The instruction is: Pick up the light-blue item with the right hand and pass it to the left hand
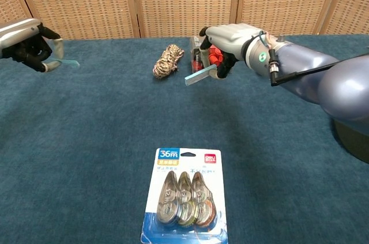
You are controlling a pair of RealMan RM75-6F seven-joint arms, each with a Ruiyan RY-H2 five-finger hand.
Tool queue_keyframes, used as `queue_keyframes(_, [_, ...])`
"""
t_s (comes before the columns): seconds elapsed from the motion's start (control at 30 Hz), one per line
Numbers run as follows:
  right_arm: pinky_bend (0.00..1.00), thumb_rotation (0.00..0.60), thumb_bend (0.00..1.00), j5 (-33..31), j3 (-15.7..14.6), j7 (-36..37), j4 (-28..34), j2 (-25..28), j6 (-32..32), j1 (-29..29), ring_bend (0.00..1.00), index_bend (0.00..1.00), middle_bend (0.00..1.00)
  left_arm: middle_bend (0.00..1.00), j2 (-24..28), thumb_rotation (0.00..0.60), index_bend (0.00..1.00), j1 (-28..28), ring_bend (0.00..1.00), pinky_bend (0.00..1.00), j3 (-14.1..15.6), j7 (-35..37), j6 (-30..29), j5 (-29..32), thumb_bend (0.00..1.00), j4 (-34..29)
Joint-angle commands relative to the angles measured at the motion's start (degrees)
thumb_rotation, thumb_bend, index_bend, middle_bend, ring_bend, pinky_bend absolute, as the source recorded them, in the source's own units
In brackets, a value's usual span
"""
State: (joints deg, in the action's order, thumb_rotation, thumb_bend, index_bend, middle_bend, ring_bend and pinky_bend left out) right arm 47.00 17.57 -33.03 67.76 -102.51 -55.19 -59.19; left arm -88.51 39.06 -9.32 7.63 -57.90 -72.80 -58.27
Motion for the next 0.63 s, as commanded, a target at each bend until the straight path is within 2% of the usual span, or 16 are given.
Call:
queue_keyframes(0.03, [0.0,0.6,0.0,-0.58,0.12,-1.14,0.37,0.46,-1.1,0.51,0.0,0.0,0.0,0.0,2.35,0.6,0.02,-0.64,0.0,0.14,0.45,-0.53,1.76,0.8,0.0,-1.94])
queue_keyframes(0.13, [0.0,0.6,0.0,0.35,0.52,-1.73,2.74,2.1,-3.87,1.39,0.0,0.0,0.0,0.0,4.73,0.6,0.0,-1.56,0.0,0.05,-0.52,-1.06,0.74,1.82,0.0,-5.55])
queue_keyframes(0.27, [0.0,0.6,0.0,4.57,-0.47,-0.46,7.96,6.31,-8.35,4.28,0.0,0.0,0.0,0.0,8.86,0.6,0.0,-3.4,0.0,0.01,-1.19,-2.27,-1.28,2.76,0.0,-11.11])
queue_keyframes(0.37, [0.0,0.6,0.0,10.24,-2.87,3.47,11.93,10.84,-12.27,8.41,0.0,0.0,0.0,0.0,11.85,0.6,0.0,-6.02,0.0,0.0,-1.36,-5.28,-5.87,2.97,0.0,-15.28])
queue_keyframes(0.47, [0.0,0.6,0.0,15.56,-5.88,9.06,13.05,14.94,-14.69,12.61,0.0,0.0,0.0,0.0,12.94,0.6,0.0,-9.38,0.0,0.0,-1.28,-8.11,-12.26,2.8,0.0,-17.88])
queue_keyframes(0.57, [0.0,0.6,0.0,19.47,-9.24,15.28,11.76,19.24,-17.39,17.74,0.0,0.0,0.0,0.0,13.65,0.6,0.0,-14.49,0.0,0.0,-0.26,-7.41,-19.32,2.31,0.0,-21.19])
queue_keyframes(0.63, [0.0,0.6,0.0,23.31,-11.46,20.63,8.5,21.06,-20.04,21.09,0.0,0.0,0.0,0.0,14.07,0.6,0.0,-18.13,0.0,0.0,1.02,-5.98,-22.91,1.98,0.0,-23.5])
